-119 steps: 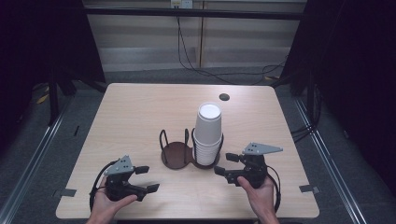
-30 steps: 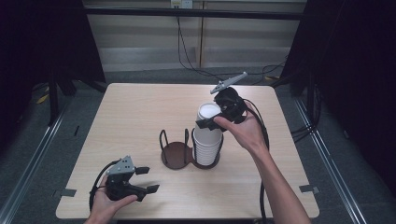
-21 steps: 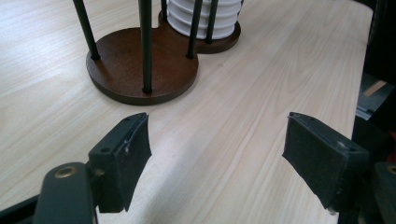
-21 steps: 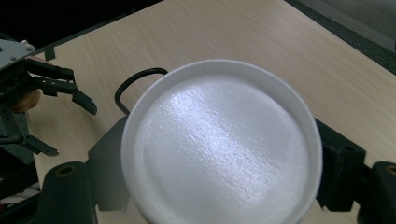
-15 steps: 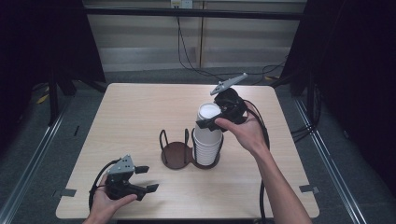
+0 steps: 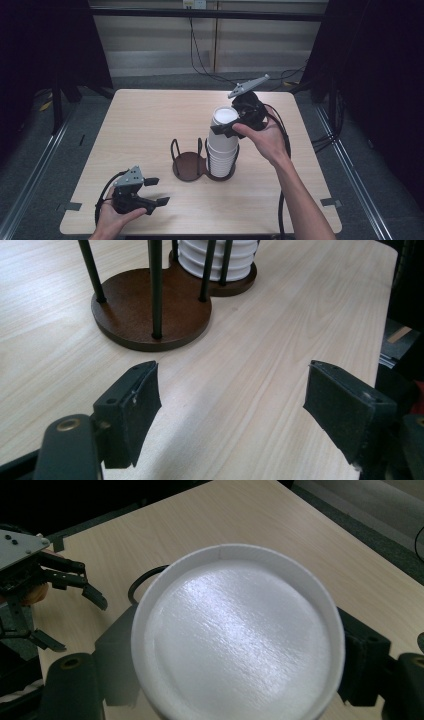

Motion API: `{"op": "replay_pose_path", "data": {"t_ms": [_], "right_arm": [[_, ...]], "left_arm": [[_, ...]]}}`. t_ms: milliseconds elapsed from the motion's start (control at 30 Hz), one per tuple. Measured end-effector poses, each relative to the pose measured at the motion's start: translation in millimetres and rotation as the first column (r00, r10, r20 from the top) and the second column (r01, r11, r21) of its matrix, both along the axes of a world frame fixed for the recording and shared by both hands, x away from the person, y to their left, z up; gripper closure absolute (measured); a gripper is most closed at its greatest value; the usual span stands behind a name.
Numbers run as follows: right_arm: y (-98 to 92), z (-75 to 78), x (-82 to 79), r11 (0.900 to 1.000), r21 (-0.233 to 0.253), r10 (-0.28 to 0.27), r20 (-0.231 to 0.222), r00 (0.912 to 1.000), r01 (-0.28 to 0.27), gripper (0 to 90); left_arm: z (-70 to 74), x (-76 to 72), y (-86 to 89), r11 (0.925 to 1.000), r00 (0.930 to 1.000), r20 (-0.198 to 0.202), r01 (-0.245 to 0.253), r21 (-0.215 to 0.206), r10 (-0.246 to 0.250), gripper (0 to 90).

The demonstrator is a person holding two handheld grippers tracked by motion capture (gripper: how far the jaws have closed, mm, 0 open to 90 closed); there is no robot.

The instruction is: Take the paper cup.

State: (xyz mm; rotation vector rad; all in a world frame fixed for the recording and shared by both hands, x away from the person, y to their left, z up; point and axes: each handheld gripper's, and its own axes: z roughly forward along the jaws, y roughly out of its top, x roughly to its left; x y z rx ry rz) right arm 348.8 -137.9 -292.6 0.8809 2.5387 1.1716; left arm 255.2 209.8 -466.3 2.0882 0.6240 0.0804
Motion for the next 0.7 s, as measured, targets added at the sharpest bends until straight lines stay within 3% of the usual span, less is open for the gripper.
{"op": "replay_pose_path", "data": {"t_ms": [700], "right_arm": [[-15.3,14.4,-5.8,0.992,0.123,-0.044,0.054,0.9976,0.037,23.3]], "left_arm": [[0.2,-0.4,-0.3,1.0,1.0,-0.003,-0.001,-0.001,0.001,21.4]]}}
